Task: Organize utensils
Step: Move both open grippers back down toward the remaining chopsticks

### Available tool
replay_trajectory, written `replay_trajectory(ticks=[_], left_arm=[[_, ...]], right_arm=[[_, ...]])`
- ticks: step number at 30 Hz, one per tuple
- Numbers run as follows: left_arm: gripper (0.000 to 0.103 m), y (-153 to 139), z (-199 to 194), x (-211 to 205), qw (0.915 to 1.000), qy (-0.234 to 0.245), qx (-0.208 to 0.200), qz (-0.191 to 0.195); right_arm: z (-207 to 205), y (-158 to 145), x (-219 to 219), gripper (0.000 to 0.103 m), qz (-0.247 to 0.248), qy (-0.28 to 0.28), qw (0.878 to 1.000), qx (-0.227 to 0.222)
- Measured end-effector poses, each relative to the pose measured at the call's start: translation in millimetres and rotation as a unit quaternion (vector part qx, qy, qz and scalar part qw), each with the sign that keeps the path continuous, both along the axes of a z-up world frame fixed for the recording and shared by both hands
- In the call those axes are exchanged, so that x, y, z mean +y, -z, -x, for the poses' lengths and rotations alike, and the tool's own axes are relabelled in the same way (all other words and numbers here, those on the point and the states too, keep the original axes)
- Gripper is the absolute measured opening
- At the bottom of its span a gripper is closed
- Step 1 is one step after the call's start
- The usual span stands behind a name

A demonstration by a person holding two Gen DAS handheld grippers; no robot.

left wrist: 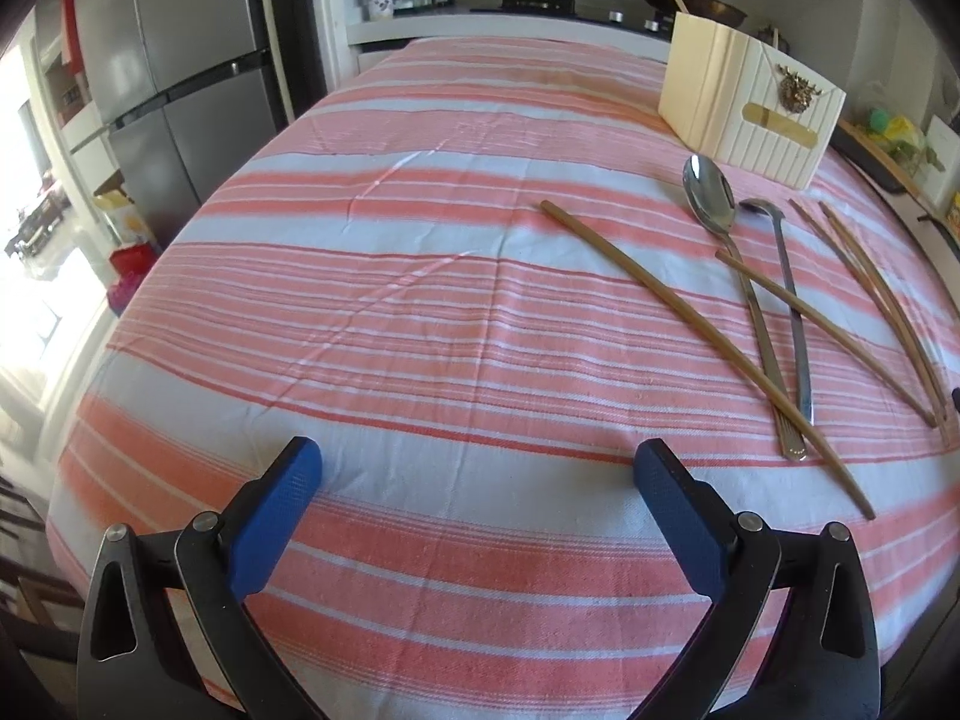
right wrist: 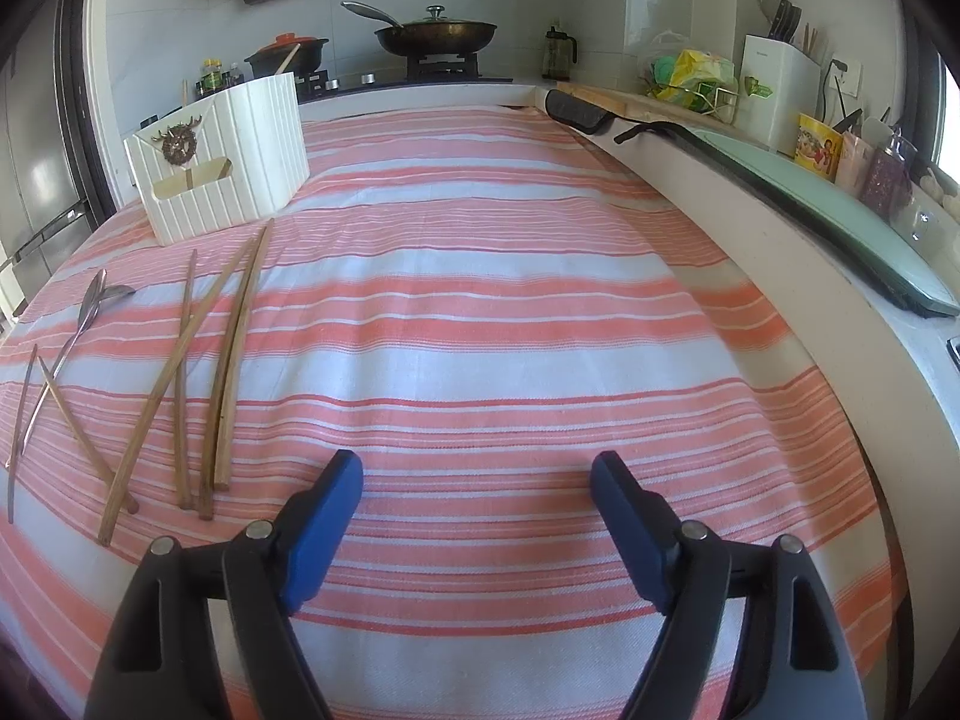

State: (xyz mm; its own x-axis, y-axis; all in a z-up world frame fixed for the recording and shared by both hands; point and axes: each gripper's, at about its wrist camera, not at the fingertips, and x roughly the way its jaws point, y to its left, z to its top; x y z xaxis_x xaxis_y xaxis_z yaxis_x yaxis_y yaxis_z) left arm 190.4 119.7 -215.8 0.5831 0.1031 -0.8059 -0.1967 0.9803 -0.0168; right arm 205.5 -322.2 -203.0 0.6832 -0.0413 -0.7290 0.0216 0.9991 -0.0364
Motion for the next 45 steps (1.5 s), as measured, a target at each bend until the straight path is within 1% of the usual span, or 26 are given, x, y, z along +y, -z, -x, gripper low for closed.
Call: replay_trajectory(ticks=[5, 9, 12, 15, 19, 22, 25, 27, 31, 33, 35, 37, 39, 40, 41, 43, 45], left_arm=[[0.103, -1, 1, 0, 1.0000, 0.002, 0.002, 0.001], [0.103, -3, 1, -1, 0.9999, -0.003, 0.015, 0.007], [0.102, -9, 4, -4, 0.9995, -0.001, 0.015, 0.030], [0.102, -19, 8, -10, 0.9984, 0.004, 0.005, 0.056], [0.102, -28, 6, -19, 0.9966, 0.009, -0.001, 0.081], [0.102, -29, -3, -23, 0.9951, 0.005, 0.000, 0.099], [0.102, -30, -20, -30, 0.9941, -0.004, 0.002, 0.108], [0.102, -29, -36, -39, 0.9952, -0.011, 0.003, 0.097], [0.102, -16, -59, -55, 0.9975, -0.010, 0.031, 0.063], [0.102, -9, -61, -62, 0.9983, 0.002, 0.043, 0.039], [0.102, -7, -55, -66, 0.9989, 0.017, 0.042, 0.012], [0.102, -7, -50, -62, 0.9985, 0.029, 0.044, 0.013], [0.102, -6, -47, -55, 0.9978, 0.041, 0.051, 0.007], [0.102, -6, -46, -52, 0.9975, 0.047, 0.052, 0.004], [0.102, -7, -45, -48, 0.9972, 0.053, 0.053, 0.004], [0.102, -8, -44, -41, 0.9966, 0.060, 0.057, 0.000], [0.102, -8, -44, -35, 0.9960, 0.066, 0.061, -0.002]], right_arm=[[1, -1, 0, 0.081, 0.002, 0.000, 1.000, 0.000], [1, -1, 0, 0.081, 0.003, 0.000, 1.000, -0.002], [2, -1, 1, 0.081, 0.003, 0.001, 1.000, -0.003], [2, -1, 1, 0.081, 0.004, 0.001, 1.000, -0.003], [2, -1, 1, 0.081, 0.005, 0.001, 1.000, -0.003], [3, -1, 0, 0.081, 0.005, 0.000, 1.000, -0.004], [3, -1, 0, 0.081, 0.005, 0.001, 1.000, -0.004], [3, -1, 0, 0.081, 0.006, 0.001, 1.000, -0.004], [3, -1, 0, 0.081, 0.005, 0.001, 1.000, -0.005], [3, -1, 1, 0.081, 0.006, 0.001, 1.000, -0.005], [3, -1, 1, 0.081, 0.006, 0.001, 1.000, -0.004], [2, -2, 1, 0.081, 0.005, 0.001, 1.000, 0.000], [-1, -5, 4, 0.081, 0.012, 0.001, 1.000, 0.023], [-4, -9, 6, 0.081, 0.010, -0.008, 0.999, 0.040], [-6, -13, 10, 0.081, -0.003, -0.027, 0.999, 0.047], [-10, -27, 20, 0.079, -0.034, -0.065, 0.997, 0.034], [-20, -34, 36, 0.077, -0.047, -0.100, 0.993, 0.040]])
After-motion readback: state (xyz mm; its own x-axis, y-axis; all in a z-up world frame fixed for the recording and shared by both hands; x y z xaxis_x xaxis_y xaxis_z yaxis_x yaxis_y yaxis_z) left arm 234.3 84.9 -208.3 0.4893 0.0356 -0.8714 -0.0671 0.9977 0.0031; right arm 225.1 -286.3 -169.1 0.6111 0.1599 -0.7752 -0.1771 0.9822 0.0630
